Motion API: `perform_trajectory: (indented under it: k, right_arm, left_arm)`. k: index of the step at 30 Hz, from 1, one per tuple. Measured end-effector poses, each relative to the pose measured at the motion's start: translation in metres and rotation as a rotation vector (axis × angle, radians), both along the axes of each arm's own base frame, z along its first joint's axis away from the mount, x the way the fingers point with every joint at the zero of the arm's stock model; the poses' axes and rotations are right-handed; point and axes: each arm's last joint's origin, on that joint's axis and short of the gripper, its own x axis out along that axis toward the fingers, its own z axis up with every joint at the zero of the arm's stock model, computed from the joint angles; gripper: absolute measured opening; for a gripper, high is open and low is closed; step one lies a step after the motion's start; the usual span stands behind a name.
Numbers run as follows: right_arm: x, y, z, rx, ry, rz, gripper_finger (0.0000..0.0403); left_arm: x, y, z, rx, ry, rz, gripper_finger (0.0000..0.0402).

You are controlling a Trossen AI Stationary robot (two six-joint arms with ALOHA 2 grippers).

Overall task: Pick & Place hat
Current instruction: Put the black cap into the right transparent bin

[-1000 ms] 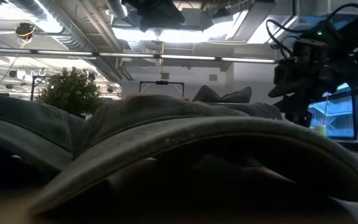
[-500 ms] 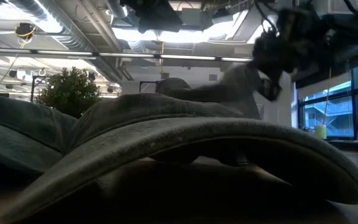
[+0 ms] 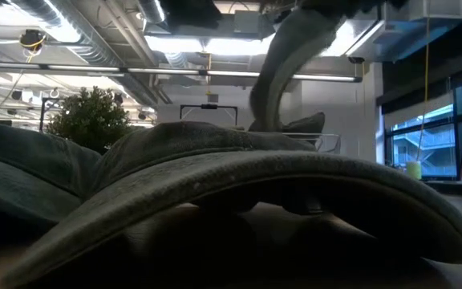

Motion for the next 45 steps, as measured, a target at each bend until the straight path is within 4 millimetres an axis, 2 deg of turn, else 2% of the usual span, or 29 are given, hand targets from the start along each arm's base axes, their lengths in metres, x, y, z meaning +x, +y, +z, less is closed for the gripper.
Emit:
perform_trajectory:
  k: [6,10,13,18,23,37,41,45]
  right_arm:
    - [-0.019,-0.012,0.052,-0.276,-0.004,-0.137,0.0002]
    - [-0.028,-0.024,0.073,-0.352,-0.064,-0.186,0.0002]
    - [-0.031,-0.034,0.08,-0.375,-0.085,-0.201,0.0002]
    - [-0.021,-0.057,0.078,-0.378,-0.083,-0.161,0.0002]
    - [-0.005,-0.083,0.066,-0.375,-0.019,-0.131,0.0002]
    - [0.012,-0.133,0.052,-0.419,0.068,-0.125,0.0002]
    - [0.021,-0.138,0.057,-0.4,0.023,-0.082,0.0003]
    - [0.024,-0.14,0.072,-0.428,-0.022,-0.078,0.0004]
  left_arm:
    - [-0.012,-0.001,0.012,0.023,-0.049,0.026,0.013]
    - [-0.013,-0.001,0.013,0.024,-0.052,0.026,0.013]
    - [-0.012,-0.001,0.012,0.023,-0.049,0.027,0.013]
    - [-0.008,0.0,0.009,0.027,-0.033,0.026,0.013]
    - [-0.005,0.0,0.005,0.031,-0.008,0.027,0.013]
    - [-0.006,0.001,0.004,0.04,0.001,0.045,0.013]
    - [-0.006,0.001,0.004,0.041,0.001,0.046,0.013]
    - [-0.006,0.001,0.004,0.041,0.002,0.045,0.013]
